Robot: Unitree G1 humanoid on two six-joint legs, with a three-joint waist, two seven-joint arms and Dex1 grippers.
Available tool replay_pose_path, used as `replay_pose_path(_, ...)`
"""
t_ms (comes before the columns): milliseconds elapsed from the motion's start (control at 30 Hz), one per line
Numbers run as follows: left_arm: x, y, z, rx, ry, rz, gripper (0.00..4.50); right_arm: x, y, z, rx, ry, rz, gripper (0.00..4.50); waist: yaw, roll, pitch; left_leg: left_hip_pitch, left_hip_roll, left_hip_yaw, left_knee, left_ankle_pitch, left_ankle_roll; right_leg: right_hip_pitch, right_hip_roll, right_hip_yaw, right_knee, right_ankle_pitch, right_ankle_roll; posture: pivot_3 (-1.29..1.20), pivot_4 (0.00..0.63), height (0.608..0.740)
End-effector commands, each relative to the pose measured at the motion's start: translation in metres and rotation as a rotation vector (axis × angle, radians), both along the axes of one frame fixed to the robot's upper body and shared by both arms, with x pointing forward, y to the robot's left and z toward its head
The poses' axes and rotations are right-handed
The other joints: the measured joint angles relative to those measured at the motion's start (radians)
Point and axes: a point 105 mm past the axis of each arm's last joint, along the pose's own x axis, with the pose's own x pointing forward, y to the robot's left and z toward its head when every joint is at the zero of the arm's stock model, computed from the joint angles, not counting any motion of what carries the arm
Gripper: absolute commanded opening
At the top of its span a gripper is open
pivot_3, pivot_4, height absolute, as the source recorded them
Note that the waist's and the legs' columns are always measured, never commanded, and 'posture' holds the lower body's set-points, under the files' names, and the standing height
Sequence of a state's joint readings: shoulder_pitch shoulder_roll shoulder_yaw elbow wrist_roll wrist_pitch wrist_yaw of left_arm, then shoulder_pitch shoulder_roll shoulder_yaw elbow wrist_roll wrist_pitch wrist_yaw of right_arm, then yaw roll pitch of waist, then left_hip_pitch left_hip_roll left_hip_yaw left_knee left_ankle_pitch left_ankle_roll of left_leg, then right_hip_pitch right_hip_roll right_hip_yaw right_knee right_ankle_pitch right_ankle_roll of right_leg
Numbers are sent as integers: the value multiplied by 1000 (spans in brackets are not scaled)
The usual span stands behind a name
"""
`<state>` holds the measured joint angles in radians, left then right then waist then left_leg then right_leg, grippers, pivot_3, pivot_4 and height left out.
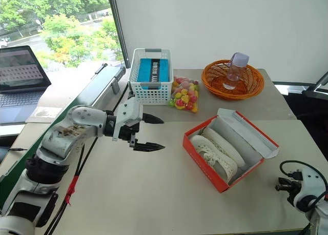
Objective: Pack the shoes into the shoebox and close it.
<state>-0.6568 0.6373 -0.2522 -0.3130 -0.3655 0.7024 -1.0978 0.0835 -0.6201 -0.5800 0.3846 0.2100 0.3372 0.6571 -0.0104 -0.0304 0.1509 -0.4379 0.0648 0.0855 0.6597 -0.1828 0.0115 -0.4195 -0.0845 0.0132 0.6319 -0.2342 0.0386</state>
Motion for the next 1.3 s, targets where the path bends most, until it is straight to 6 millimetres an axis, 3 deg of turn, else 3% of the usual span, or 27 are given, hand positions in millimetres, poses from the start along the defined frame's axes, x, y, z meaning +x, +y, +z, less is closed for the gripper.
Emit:
replay_pose_path(33, -6, 1, 12, -22, -37, 2, 4395, 11, 1, 2, 4, -36, 33, 0, -6, -1, 0, 0, 0, 0, 0, 0, 0, 0, 1, 2, 0, 0, 0, 0, 150, 740)
replay_pose_path(167, -7, 2, 13, -19, -37, 12, 4395, 23, 3, 3, 23, -80, 26, 0, -14, -2, 1, 2, 2, 0, 1, 0, 0, 2, 7, 9, -1, 1, 0, 0, 150, 740)
replay_pose_path(267, -9, 4, 14, -16, -37, 31, 4395, 40, 16, 6, 82, -148, 65, 0, -23, -3, 1, 5, 1, 0, 1, 0, 0, 2, 9, 13, -1, 2, 0, 0, 150, 740)
replay_pose_path(567, -15, 4, 14, -21, -33, 45, 4395, 61, 33, 19, 117, -223, 126, 0, -20, -2, 1, 5, 0, 1, -1, 0, 0, 2, 9, 15, 0, 2, 1, 0, 150, 740)
replay_pose_path(700, -15, 4, 15, -20, -38, 49, 4395, 67, 30, 23, 115, -255, 107, 0, -18, -2, 1, 6, 0, 2, -1, 0, 0, 2, 9, 17, 0, 2, 1, 0, 150, 740)
replay_pose_path(900, -9, 4, 17, -20, -48, 53, 4395, 82, 27, 67, 302, -552, 14, 0, -14, -2, 1, 6, 1, 3, -1, 0, 0, 1, 9, 18, 0, 3, 1, 0, 150, 740)
replay_pose_path(1133, -2, 1, 21, -32, -67, 50, 4395, 76, 30, 102, 466, -734, 23, 0, -6, -2, 1, 6, 1, 3, -1, 0, 0, 1, 9, 18, 0, 3, 1, 0, 150, 740)
replay_pose_path(1300, 2, 1, 22, -25, -79, 47, 4395, 63, 60, 130, 665, -770, 206, 0, -4, -1, 1, 6, 1, 3, -2, 0, 0, 0, 9, 19, 0, 4, -2, 0, 150, 740)
